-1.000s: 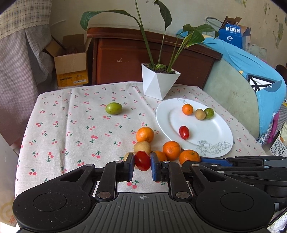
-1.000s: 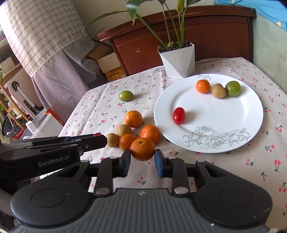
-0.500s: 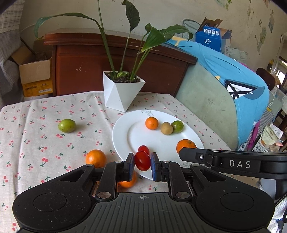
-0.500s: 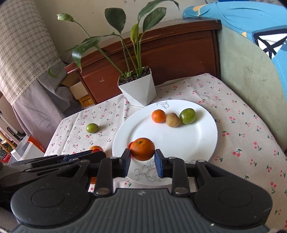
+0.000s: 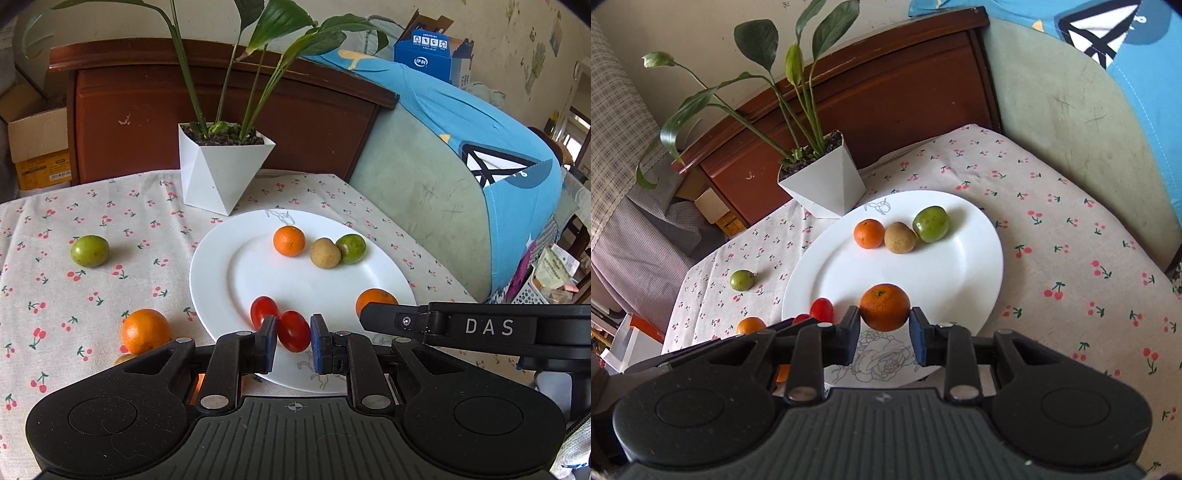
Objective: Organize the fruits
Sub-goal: 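Carry the tomato and tangerine onto the plate and open both tools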
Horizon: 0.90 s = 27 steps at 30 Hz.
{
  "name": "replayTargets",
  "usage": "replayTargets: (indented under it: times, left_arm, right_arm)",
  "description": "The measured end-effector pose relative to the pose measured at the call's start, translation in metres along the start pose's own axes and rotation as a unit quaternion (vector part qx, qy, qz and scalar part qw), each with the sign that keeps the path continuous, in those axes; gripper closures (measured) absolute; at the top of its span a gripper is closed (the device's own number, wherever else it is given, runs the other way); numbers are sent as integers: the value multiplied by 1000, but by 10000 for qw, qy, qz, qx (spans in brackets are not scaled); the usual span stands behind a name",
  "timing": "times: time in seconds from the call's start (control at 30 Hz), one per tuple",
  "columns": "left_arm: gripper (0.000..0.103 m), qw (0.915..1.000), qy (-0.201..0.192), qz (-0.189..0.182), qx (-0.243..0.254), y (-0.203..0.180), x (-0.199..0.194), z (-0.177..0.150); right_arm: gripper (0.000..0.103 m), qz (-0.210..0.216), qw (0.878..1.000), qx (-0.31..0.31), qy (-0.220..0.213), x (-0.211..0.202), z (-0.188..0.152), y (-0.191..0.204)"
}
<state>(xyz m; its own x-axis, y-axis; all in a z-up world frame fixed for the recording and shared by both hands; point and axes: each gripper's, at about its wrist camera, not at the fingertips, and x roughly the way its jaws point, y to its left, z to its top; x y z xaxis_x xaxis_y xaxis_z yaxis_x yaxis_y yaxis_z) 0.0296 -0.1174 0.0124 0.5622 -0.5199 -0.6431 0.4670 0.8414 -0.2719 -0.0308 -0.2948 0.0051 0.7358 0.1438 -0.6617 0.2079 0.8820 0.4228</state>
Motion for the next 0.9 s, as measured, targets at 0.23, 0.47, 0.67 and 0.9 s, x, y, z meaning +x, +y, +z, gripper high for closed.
replayTargets:
  times: [0.23,0.47,0.67,0.9]
  left_arm:
    - [60,9999,-105,101,-6,-6,0,6]
    - [44,9989,-376,251,-159,5,-24,26]
    - [40,9977,-349,533,-219,21,-41,27]
    - [40,9952,-179,852,-450,42,-56,14]
  right_arm:
    - [71,-41,9996,262,-130,-3,3,-10]
    - [69,94,9996,234,-130,-4,4,-6]
    - [67,308,9994,-153,-99,-4,-1,11]
    - [67,559,9947,-860,-7,-2,-16,37]
